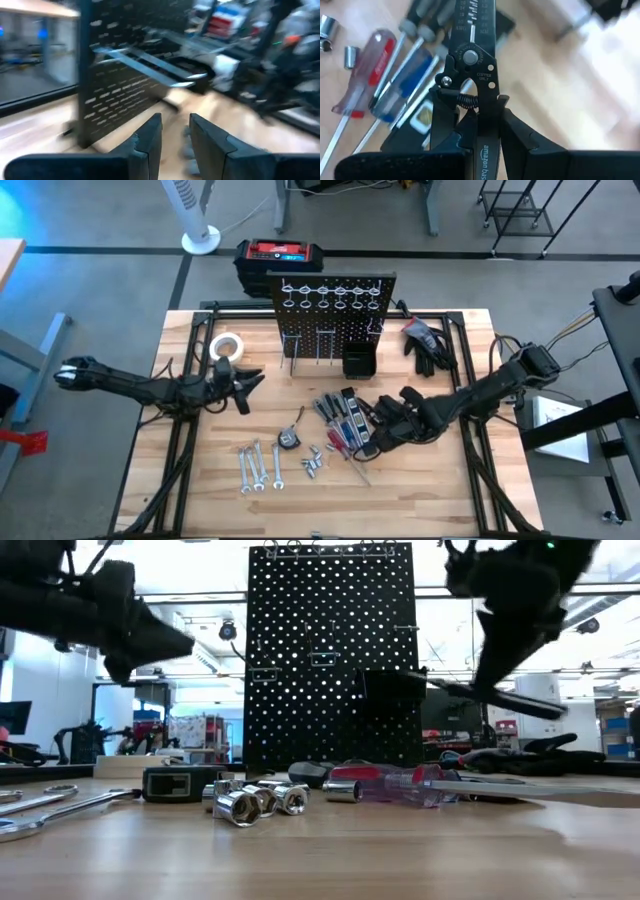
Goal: Hang tools onto peg board
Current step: Hang the combination pliers on the peg board
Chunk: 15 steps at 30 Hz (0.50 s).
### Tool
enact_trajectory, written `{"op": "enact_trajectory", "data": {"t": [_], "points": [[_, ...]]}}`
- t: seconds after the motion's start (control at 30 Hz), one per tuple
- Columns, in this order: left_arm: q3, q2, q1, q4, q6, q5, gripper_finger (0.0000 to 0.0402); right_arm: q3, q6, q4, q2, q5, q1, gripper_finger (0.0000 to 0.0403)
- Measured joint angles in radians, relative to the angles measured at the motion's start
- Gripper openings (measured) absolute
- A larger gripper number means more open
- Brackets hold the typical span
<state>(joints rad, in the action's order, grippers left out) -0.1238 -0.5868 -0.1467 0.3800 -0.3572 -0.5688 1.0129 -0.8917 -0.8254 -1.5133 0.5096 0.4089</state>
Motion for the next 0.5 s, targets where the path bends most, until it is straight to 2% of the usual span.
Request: {"op": "enact_trajectory", "data": {"t": [0.2, 0.5], "points": [[-0.011, -0.144, -0.001, 0.172, 0.001, 0.166, 0.0088, 0.052, 0.223, 0.058, -0.060, 0.080, -0.002, 0.0042], [-0.143, -0.410, 0.000, 0.207, 0.020, 0.216, 0.0089, 0.121, 0.380, 0.126, -0.169, 0.152, -0.004, 0.0042]]}}
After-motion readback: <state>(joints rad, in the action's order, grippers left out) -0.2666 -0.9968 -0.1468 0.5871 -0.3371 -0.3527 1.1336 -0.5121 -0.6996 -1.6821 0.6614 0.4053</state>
